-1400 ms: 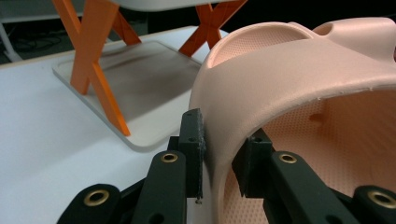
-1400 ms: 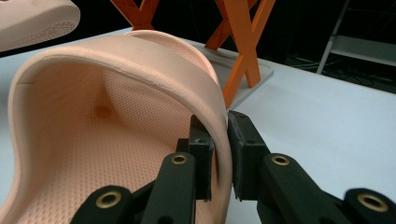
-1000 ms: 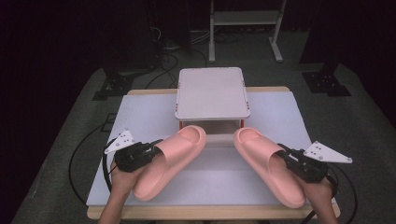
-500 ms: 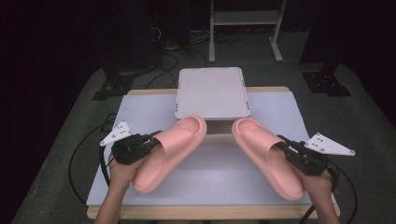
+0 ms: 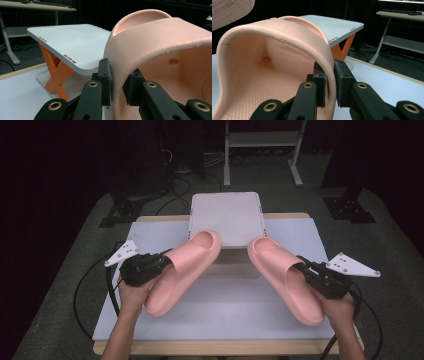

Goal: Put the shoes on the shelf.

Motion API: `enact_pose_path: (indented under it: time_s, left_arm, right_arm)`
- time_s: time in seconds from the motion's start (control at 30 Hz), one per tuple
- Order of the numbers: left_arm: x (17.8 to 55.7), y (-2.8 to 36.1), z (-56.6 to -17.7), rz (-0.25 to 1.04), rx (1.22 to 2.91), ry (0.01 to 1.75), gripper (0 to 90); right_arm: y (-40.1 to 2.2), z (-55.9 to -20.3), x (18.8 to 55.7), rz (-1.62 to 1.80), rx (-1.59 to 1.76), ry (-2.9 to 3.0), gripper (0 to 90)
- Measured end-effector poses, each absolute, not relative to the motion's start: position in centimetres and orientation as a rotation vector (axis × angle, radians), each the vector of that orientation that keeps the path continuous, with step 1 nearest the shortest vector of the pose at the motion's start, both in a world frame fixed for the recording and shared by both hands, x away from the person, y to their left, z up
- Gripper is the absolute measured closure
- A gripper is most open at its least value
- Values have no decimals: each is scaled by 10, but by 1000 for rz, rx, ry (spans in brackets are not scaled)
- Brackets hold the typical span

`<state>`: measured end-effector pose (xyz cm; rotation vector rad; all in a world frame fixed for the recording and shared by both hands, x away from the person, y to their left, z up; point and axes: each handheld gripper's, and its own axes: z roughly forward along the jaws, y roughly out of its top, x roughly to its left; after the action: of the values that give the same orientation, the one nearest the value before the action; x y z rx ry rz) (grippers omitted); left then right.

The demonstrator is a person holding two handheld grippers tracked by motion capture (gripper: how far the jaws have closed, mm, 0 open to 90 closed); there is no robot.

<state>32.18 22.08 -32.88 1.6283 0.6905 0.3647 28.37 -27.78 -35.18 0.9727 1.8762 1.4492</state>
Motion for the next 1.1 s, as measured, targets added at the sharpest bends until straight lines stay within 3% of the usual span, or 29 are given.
enact_pose_path:
  time_s: [1.1]
  left_arm:
    - [370,214,-315,382,1661,753,771]
  right_arm:
    - [-255,-320,332,1444,974,1862,798]
